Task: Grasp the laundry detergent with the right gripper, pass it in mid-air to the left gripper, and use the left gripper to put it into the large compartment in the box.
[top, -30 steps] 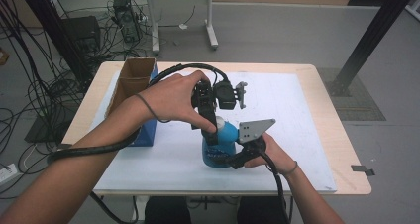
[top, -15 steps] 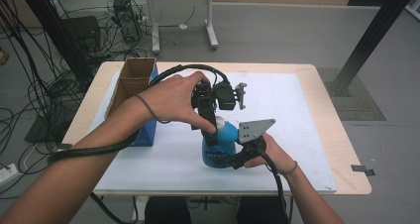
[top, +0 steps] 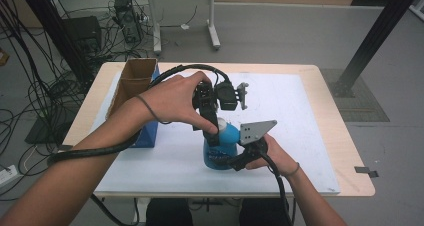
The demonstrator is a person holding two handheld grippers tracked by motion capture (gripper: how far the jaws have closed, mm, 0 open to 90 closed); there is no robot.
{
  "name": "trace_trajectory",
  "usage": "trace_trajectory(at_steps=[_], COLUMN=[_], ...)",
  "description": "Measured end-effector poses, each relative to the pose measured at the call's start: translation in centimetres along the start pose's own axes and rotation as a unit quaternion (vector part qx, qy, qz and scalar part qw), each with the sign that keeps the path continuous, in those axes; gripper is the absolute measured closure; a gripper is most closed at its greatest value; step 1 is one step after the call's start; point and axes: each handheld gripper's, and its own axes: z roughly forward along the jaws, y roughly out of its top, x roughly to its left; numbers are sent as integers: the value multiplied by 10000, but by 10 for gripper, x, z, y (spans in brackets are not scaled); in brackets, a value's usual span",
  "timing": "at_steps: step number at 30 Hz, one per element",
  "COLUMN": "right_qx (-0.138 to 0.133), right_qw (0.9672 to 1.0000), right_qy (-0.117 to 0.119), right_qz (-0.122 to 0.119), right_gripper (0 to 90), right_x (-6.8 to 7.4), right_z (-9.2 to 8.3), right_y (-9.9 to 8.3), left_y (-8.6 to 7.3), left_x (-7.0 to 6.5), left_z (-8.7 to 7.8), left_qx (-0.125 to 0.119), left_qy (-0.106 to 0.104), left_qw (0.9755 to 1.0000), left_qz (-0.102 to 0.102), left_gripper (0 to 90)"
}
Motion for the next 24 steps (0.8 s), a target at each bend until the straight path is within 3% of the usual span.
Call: trace_trajectory(at_steps=[24], right_qx=[34], right_qw=[10000], right_qy=[-7], right_qz=[-33], right_gripper=[421], right_x=[1], right_z=[-1], right_y=[3], left_y=[1], left_x=[-2], left_z=[-1], left_qx=[22], left_qy=[16], left_qw=[10000], left_qz=[7], left_gripper=[68])
